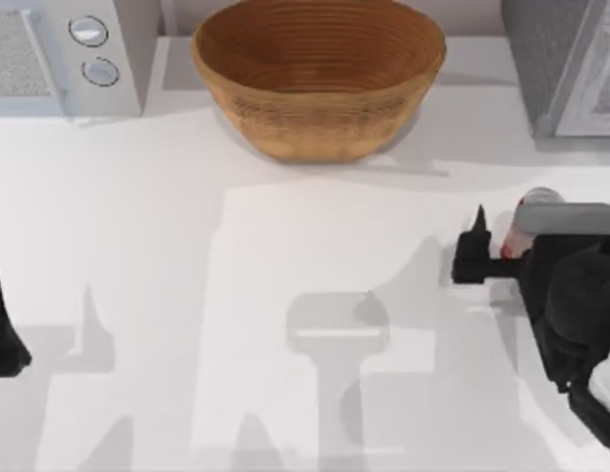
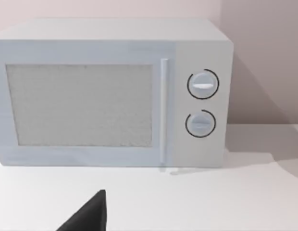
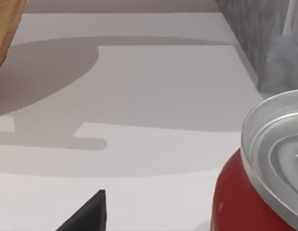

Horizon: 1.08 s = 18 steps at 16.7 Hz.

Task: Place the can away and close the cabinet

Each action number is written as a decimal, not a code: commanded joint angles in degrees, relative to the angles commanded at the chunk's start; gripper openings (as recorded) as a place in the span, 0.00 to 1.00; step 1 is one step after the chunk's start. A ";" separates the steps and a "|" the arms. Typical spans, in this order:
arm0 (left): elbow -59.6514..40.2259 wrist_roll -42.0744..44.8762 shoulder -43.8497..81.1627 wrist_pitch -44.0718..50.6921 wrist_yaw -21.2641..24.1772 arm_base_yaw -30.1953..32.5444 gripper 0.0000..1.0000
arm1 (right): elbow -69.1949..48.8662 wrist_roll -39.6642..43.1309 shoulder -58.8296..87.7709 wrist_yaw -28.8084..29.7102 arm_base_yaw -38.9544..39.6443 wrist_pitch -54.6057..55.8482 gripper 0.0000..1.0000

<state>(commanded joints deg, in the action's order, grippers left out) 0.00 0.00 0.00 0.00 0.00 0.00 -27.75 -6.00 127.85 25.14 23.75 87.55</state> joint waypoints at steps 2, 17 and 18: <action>0.00 0.00 0.00 0.00 0.00 0.00 1.00 | -0.23 0.03 0.09 -0.11 -0.11 -0.13 1.00; 0.00 0.00 0.00 0.00 0.00 0.00 1.00 | -0.23 0.03 0.09 -0.11 -0.11 -0.13 0.02; 0.00 0.00 0.00 0.00 0.00 0.00 1.00 | -0.23 0.03 0.09 -0.11 -0.11 -0.13 0.00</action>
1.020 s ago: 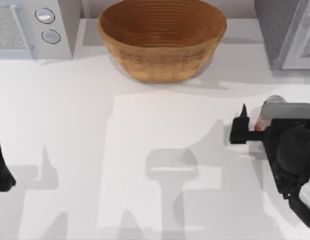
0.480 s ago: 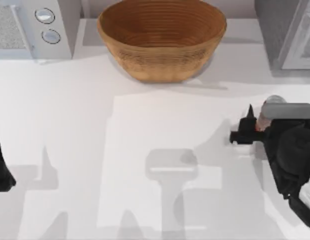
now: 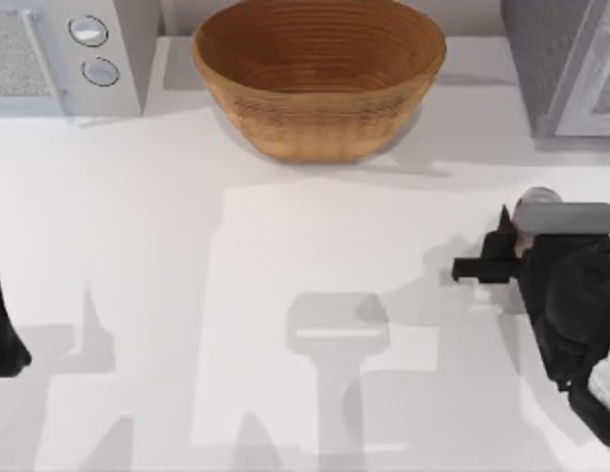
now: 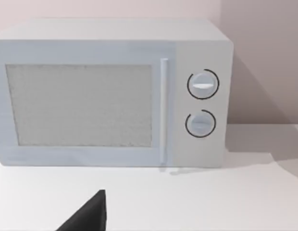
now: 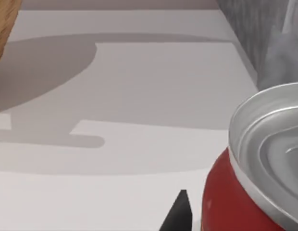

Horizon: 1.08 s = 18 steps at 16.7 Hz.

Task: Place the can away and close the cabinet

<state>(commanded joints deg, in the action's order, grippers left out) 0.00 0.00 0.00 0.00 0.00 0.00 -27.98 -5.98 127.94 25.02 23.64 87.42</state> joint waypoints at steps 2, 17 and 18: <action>0.00 0.00 0.00 0.00 0.00 0.00 1.00 | 0.00 0.00 0.00 0.00 0.00 0.00 0.00; 0.00 0.00 0.00 0.00 0.00 0.00 1.00 | -2.35 -0.08 -18.47 -0.32 0.01 -20.39 0.00; 0.00 0.00 0.00 0.00 0.00 0.00 1.00 | -2.65 -0.07 -21.86 -0.34 0.02 -24.64 0.00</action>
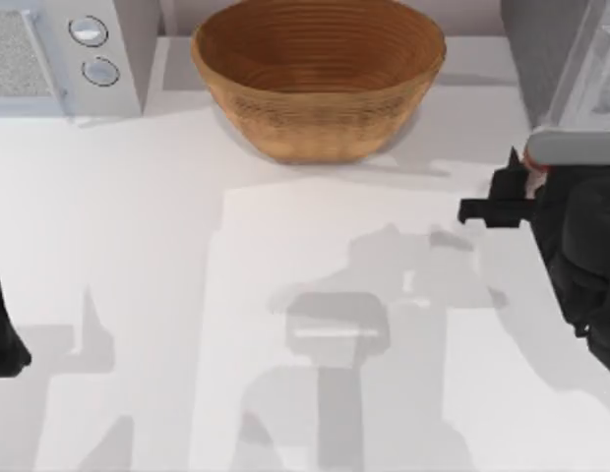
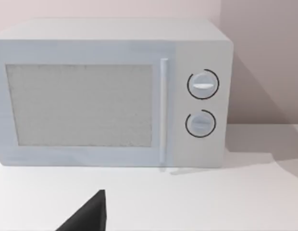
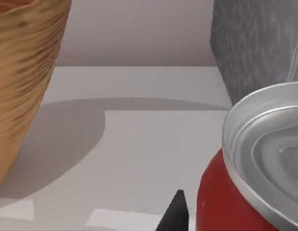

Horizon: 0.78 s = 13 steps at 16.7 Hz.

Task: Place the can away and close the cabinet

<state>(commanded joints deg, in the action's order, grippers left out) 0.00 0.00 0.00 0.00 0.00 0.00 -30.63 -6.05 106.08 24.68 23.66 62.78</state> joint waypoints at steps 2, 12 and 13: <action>0.00 0.00 0.00 0.00 0.00 0.00 1.00 | -0.65 0.00 -6.78 -0.06 0.02 -8.39 0.00; 0.00 0.00 0.00 0.00 0.00 0.00 1.00 | -2.76 -0.16 -20.16 -0.20 0.08 -23.04 0.00; 0.00 0.00 0.00 0.00 0.00 0.00 1.00 | -2.75 -0.16 -20.21 -0.22 0.07 -23.06 0.00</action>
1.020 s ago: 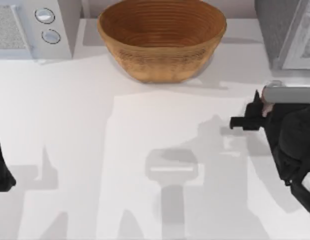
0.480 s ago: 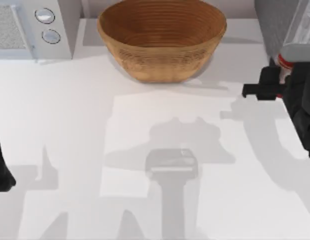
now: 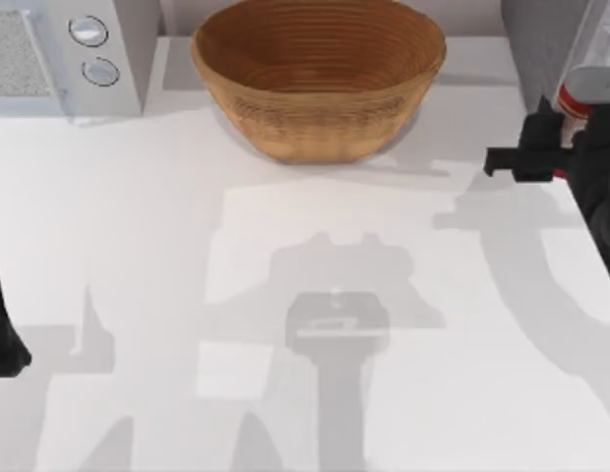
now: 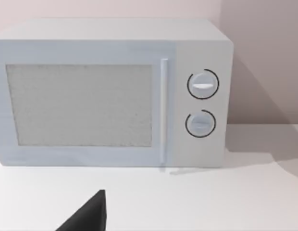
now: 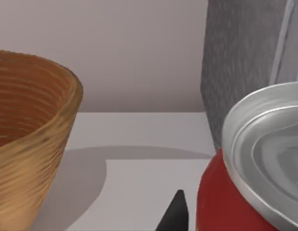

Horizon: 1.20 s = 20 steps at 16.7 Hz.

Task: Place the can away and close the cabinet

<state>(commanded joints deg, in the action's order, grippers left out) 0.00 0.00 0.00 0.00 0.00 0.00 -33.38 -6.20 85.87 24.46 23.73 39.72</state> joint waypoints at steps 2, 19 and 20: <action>0.00 0.00 0.00 0.00 0.00 0.00 1.00 | 0.57 0.14 -1.86 -0.56 -0.41 -0.70 0.00; 0.00 0.00 0.00 0.00 0.00 0.00 1.00 | 27.89 5.35 -72.84 -20.23 -19.88 -33.17 0.00; 0.00 0.00 0.00 0.00 0.00 0.00 1.00 | 29.33 5.58 -76.37 -21.32 -20.89 -34.89 0.00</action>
<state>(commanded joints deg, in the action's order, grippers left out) 0.00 0.00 0.00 0.00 0.00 0.00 -4.05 -0.62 9.49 3.14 2.84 4.83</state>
